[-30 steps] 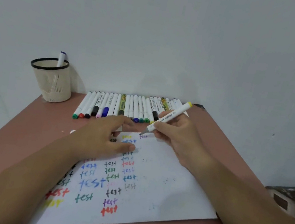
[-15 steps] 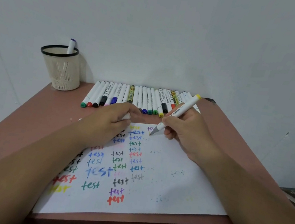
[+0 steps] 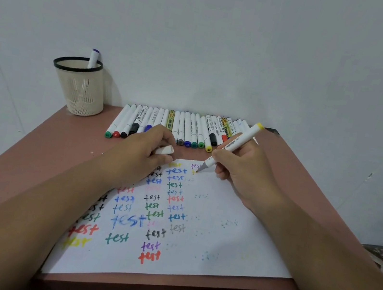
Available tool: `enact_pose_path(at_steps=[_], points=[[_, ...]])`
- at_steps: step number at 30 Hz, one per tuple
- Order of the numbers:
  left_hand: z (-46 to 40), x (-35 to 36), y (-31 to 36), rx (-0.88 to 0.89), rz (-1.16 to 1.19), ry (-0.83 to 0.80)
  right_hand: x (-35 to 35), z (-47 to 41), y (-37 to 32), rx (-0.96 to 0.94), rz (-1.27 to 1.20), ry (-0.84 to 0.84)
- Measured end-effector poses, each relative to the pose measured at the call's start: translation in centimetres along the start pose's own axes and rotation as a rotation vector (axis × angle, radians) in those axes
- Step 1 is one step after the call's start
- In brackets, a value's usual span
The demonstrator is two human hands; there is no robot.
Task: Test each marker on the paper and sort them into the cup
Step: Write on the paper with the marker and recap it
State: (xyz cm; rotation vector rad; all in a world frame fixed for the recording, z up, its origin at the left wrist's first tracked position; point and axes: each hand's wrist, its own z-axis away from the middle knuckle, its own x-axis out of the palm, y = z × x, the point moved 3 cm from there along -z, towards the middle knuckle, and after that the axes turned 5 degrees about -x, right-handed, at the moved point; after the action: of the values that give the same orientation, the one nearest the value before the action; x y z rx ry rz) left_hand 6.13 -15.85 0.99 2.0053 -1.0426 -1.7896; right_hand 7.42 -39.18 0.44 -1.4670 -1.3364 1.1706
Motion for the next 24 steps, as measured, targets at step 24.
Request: enact_pose_path(at_steps=[24], points=[[-0.16, -0.16, -0.30, 0.054, 0.018, 0.101, -0.31, 0.38, -0.49, 0.009, 0.042, 0.073]])
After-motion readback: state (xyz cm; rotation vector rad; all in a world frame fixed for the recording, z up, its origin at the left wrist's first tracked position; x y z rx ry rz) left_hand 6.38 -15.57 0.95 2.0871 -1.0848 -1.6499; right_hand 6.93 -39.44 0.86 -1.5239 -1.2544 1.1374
